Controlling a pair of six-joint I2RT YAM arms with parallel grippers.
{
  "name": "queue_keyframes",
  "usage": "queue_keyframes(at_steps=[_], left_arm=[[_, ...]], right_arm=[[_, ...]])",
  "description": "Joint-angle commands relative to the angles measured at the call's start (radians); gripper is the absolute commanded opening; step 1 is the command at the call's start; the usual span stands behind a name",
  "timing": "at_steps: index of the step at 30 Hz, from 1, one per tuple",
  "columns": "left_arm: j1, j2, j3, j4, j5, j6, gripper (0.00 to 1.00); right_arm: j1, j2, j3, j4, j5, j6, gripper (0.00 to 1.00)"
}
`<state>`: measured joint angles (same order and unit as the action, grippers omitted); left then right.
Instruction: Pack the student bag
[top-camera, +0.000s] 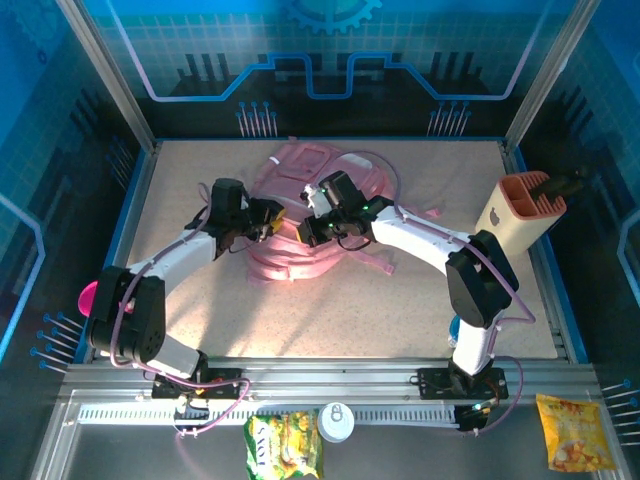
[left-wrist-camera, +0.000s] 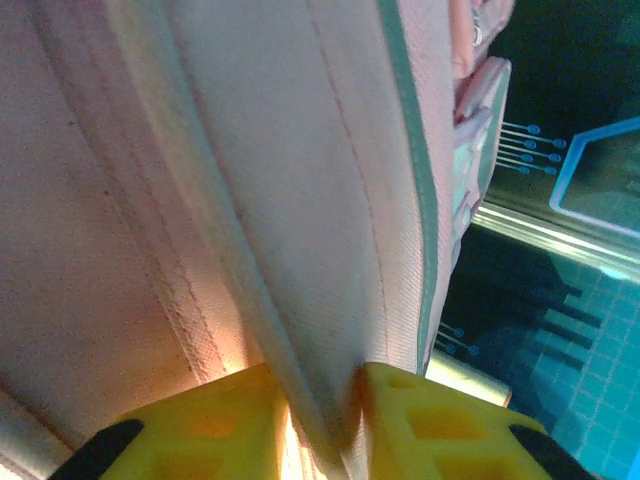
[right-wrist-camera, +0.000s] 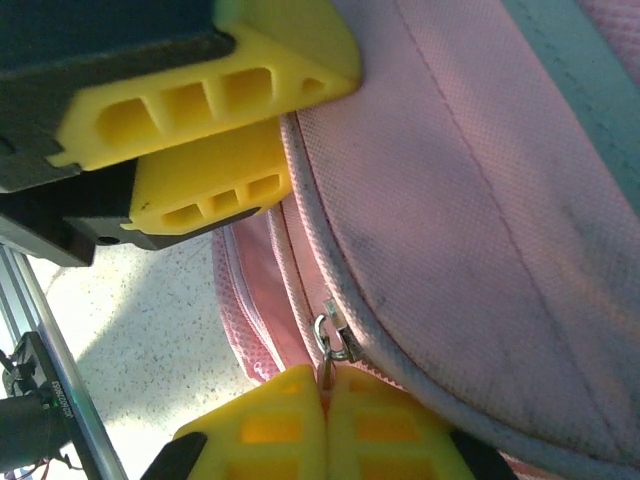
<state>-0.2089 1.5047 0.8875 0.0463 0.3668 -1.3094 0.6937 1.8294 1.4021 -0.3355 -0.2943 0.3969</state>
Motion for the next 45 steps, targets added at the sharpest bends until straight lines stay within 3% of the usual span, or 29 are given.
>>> queue_keyframes(at_steps=[1,7,12,17,23,25,27,29,32,39,40,45], left_arm=[[-0.004,0.012,0.004,0.053,-0.018,-0.016,0.16],[0.009,0.016,0.012,0.021,-0.021,0.026,0.00],[0.019,0.015,0.013,0.003,-0.016,0.050,0.00],[0.017,0.023,0.029,-0.023,0.008,0.083,0.00],[0.008,0.067,0.075,-0.045,0.110,0.130,0.01],[0.009,0.059,0.093,-0.083,0.098,0.170,0.06],[0.011,0.043,0.124,-0.148,0.074,0.228,0.21],[0.015,0.021,0.166,-0.228,0.037,0.297,0.46],[0.025,-0.023,0.218,-0.340,-0.070,0.410,0.58],[0.033,-0.179,0.232,-0.429,-0.479,0.686,0.95],[0.037,-0.203,0.217,-0.418,-0.544,0.724,0.99],[0.063,-0.304,0.053,-0.259,-0.855,0.875,0.99]], right_arm=[[0.017,-0.029,-0.003,0.006,0.025,-0.017,0.00],[-0.014,-0.088,-0.070,-0.084,0.246,-0.073,0.00],[-0.082,-0.113,-0.096,-0.115,0.314,-0.093,0.00],[-0.142,-0.063,-0.013,-0.157,0.336,-0.106,0.00],[-0.214,-0.024,0.064,-0.197,0.344,-0.067,0.00],[-0.227,-0.045,0.055,-0.189,0.349,-0.068,0.00],[-0.239,-0.070,0.043,-0.185,0.328,-0.086,0.02],[-0.241,-0.117,0.027,-0.175,0.270,-0.115,0.21],[-0.241,-0.220,-0.036,-0.106,0.234,-0.123,0.45],[-0.260,-0.454,-0.222,0.056,0.511,-0.127,0.99],[-0.269,-0.479,-0.248,0.072,0.559,-0.129,1.00],[-0.319,-0.545,-0.385,0.148,0.791,-0.142,1.00]])
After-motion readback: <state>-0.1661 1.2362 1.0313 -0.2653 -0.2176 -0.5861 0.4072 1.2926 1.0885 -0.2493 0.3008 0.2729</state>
